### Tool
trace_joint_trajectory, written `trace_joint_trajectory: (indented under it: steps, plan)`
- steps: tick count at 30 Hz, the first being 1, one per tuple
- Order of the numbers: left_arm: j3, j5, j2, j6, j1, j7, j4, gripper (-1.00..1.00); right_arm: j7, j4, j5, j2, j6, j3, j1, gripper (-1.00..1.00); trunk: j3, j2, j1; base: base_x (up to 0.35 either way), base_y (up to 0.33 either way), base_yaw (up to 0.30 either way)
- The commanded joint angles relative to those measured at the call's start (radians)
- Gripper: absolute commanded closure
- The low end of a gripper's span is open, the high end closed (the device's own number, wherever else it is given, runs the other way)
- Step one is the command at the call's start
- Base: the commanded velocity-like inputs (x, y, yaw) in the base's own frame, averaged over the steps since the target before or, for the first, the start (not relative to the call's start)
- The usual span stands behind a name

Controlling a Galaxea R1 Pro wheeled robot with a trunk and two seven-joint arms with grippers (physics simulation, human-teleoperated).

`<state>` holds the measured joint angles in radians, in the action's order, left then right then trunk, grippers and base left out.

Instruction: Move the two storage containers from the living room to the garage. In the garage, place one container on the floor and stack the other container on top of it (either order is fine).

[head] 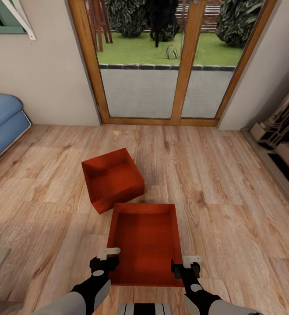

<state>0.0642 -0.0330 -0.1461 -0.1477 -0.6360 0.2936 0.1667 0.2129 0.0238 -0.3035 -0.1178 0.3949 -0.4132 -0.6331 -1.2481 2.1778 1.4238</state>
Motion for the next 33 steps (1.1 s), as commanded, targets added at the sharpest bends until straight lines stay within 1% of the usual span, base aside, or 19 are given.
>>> trace_joint_trajectory:
  steps: [1, 20, 24, 29, 33]
  plan:
    - [0.007, -0.002, 0.000, -0.002, -0.001, 0.006, -0.005, -1.00, 0.003, -0.001, -0.008, 0.000, 0.003, -0.009, 0.000, -1.00, -0.001, 0.000, 0.000, 0.000, 0.000, 0.000]
    - [0.015, 0.006, 0.000, 0.000, -0.001, 0.007, -0.028, -1.00, 0.003, -0.001, -0.008, 0.000, 0.011, -0.009, 0.000, -1.00, -0.001, 0.000, 0.000, 0.000, 0.000, 0.000]
    - [0.016, 0.009, 0.004, 0.000, -0.001, 0.007, -0.035, -1.00, 0.003, -0.001, -0.008, 0.000, 0.012, -0.009, 0.000, -1.00, -0.001, 0.000, 0.000, 0.000, 0.000, 0.000]
    - [0.016, 0.010, 0.005, -0.001, -0.001, 0.007, -0.036, -1.00, 0.003, -0.001, -0.008, 0.000, 0.012, -0.009, 0.000, -1.00, -0.016, 0.035, 0.019, 0.000, 0.000, 0.000]
    - [0.016, 0.010, 0.006, -0.001, -0.001, 0.007, -0.037, -1.00, 0.003, -0.001, -0.008, 0.000, 0.012, -0.009, 0.000, -1.00, -0.016, 0.035, 0.019, 0.000, 0.000, 0.000]
